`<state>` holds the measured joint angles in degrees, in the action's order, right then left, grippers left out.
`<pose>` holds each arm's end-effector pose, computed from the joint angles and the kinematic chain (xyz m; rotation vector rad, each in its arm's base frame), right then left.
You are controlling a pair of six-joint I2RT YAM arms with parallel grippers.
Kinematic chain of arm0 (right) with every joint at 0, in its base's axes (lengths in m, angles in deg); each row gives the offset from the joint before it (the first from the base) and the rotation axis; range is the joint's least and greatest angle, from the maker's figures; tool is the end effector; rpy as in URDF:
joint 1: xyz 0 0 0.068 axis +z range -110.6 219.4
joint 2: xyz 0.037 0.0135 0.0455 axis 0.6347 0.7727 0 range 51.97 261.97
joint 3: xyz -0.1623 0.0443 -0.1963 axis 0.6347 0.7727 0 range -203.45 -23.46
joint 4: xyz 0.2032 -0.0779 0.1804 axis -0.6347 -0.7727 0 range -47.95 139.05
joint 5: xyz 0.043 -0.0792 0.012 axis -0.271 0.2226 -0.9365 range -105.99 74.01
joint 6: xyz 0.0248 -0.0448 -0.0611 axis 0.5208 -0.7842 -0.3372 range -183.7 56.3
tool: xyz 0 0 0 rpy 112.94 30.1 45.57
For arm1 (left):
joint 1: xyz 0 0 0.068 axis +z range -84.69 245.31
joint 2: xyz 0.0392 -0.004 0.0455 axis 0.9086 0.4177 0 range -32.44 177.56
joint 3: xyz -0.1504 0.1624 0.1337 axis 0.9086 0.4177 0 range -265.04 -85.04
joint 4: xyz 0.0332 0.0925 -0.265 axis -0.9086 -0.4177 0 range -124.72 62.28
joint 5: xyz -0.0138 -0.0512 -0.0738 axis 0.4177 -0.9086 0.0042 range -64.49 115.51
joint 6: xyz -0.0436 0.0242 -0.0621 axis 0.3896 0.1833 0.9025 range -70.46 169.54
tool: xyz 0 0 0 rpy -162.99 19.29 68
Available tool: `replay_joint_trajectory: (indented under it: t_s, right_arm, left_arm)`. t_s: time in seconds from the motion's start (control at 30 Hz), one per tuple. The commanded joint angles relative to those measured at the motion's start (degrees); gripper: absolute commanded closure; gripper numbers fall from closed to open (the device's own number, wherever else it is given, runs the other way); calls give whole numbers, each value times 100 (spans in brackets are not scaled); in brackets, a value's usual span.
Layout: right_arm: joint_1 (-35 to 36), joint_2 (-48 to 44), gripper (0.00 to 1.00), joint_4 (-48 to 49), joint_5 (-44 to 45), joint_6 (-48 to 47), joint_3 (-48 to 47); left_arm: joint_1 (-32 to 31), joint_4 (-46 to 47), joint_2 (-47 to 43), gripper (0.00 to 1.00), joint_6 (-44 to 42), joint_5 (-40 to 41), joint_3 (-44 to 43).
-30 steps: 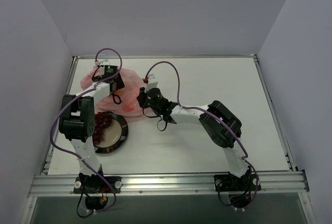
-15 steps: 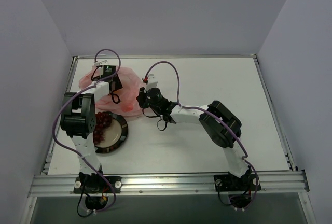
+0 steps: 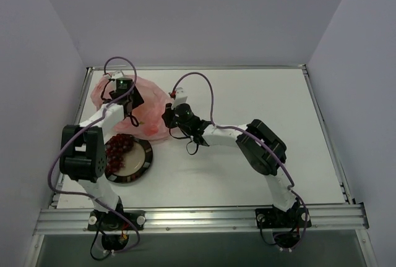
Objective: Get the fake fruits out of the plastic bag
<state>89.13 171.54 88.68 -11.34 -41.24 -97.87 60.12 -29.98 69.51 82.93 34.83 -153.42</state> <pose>0.3377 0.3901 0.1691 -0.3485 1.7093 0.8754 0.4417 -0.0289 0.1765 -0.6225 2.1036 -0.2015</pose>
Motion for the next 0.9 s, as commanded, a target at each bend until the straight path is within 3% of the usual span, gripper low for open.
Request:
replay_joint_trajectory:
  t_s: [0.0,0.33,0.47,0.67,0.87]
  right_arm:
    - [-148,163,84,211,-43,66,-319]
    - [-359,269,84,-114,10,-22,-715]
    - [-403,164,84,-141,37,-66,-671]
    - [-482,49,84,-176,28,-119,-601]
    - [-500,14,84,-237,-16,-119,-653]
  left_arm:
    - [-105,244,-781,79,317,-238,52]
    - [-105,-687,-1950,79,467,-932,369]
    - [-149,-1204,-2966,80,432,-1476,728]
    - [-412,-2409,-5188,82,791,-985,2230]
    - [-667,-3140,-6502,79,1336,-730,3409]
